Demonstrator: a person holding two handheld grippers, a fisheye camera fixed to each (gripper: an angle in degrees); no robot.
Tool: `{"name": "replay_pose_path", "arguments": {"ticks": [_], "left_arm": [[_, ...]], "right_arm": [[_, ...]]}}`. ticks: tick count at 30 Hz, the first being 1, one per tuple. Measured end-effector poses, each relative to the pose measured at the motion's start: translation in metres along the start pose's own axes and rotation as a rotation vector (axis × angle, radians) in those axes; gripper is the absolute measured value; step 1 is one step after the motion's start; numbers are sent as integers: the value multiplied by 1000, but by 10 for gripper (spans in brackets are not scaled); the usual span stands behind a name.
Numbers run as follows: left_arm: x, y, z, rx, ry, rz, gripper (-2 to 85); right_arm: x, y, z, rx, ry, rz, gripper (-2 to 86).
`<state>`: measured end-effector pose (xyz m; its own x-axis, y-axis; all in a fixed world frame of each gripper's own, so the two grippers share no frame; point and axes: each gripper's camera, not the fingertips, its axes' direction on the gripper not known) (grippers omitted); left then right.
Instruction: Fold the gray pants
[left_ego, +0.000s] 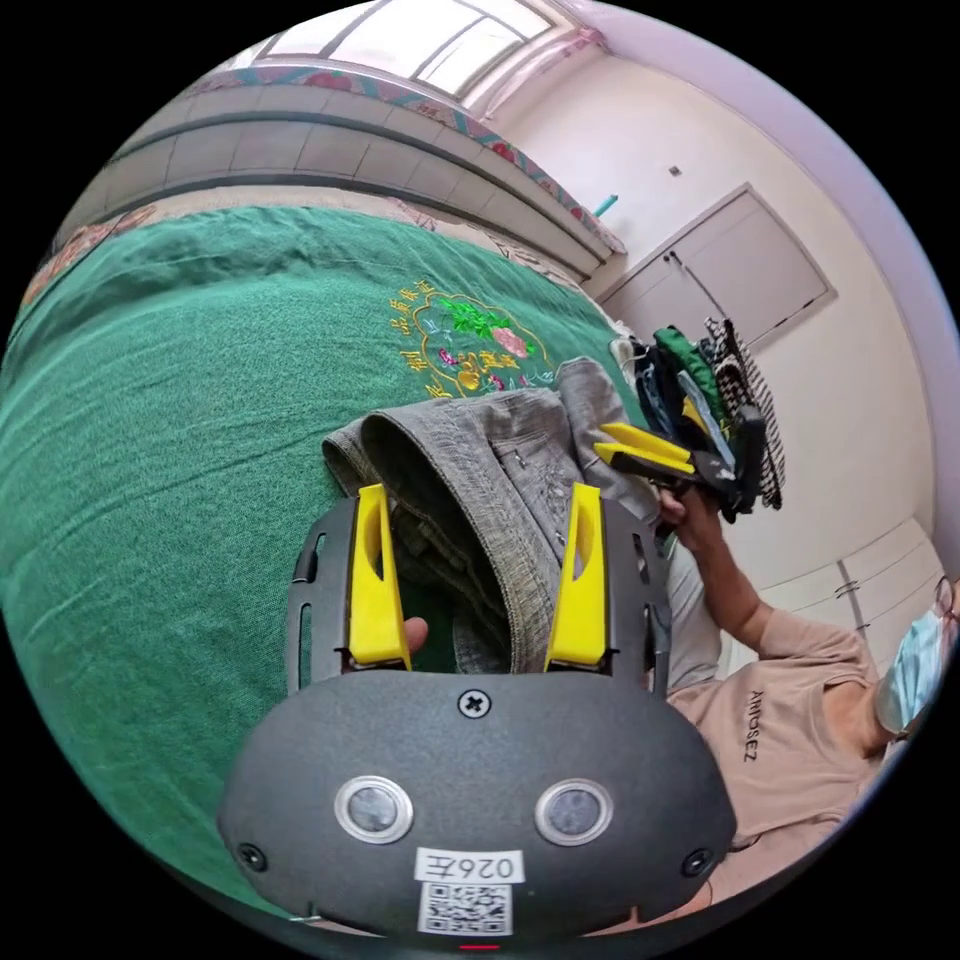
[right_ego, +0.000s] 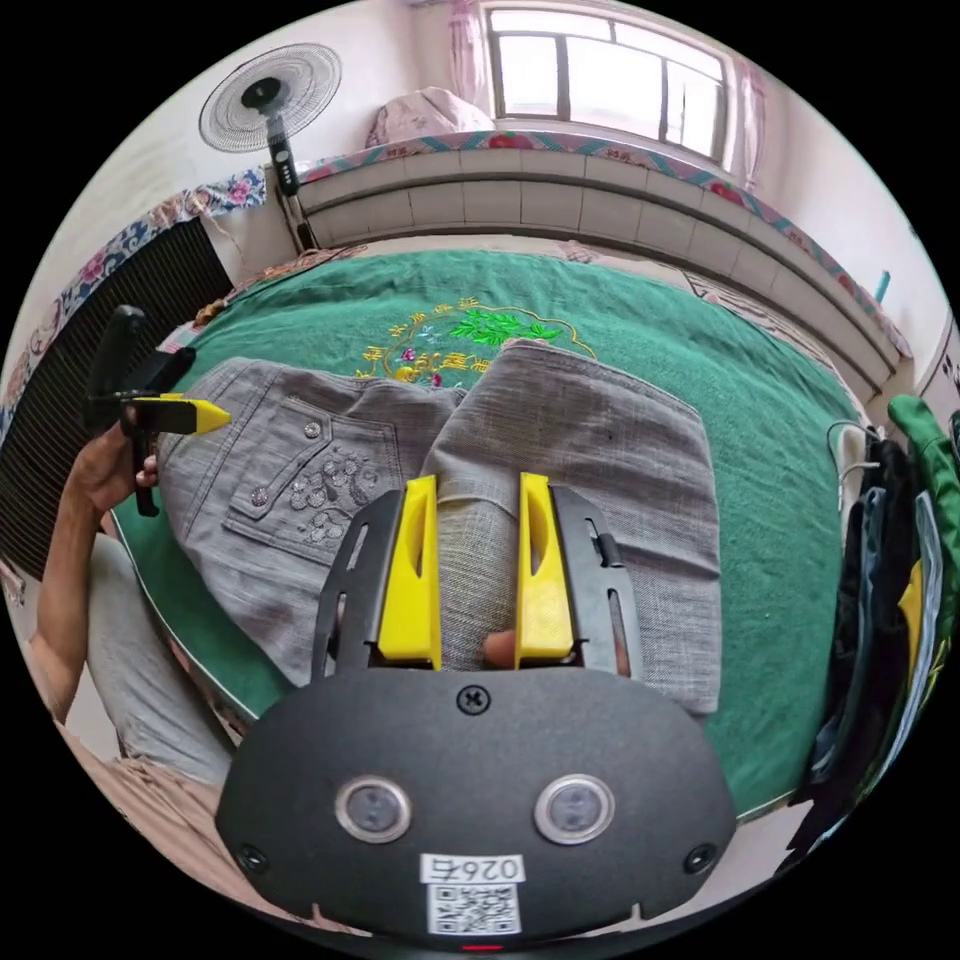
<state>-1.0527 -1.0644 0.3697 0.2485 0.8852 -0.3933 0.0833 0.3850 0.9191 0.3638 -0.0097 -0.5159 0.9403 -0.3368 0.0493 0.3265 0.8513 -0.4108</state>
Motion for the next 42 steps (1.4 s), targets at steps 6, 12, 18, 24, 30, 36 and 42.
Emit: {"name": "replay_pose_path", "arguments": {"ticks": [6, 12, 18, 24, 30, 36, 42], "left_arm": [[43, -4, 29, -59, -96, 53, 230], [61, 6, 64, -45, -91, 16, 211], [105, 17, 94, -92, -321, 78, 127], [129, 36, 90, -47, -219, 98, 68], [178, 82, 8, 201, -265, 154, 57], [185, 173, -89, 589, -536, 59, 99], [116, 209, -94, 522, -479, -235, 123]], "right_arm": [[8, -17, -75, 70, -121, -14, 109], [-6, -34, -99, -4, -113, -117, 158], [-49, -37, -101, -87, 246, -307, 86], [-25, -27, -133, -57, 219, -297, 11], [46, 17, -222, 274, 48, -102, 2], [138, 65, -255, 435, -176, 165, 31], [204, 111, -246, 412, -60, 424, 44]]}}
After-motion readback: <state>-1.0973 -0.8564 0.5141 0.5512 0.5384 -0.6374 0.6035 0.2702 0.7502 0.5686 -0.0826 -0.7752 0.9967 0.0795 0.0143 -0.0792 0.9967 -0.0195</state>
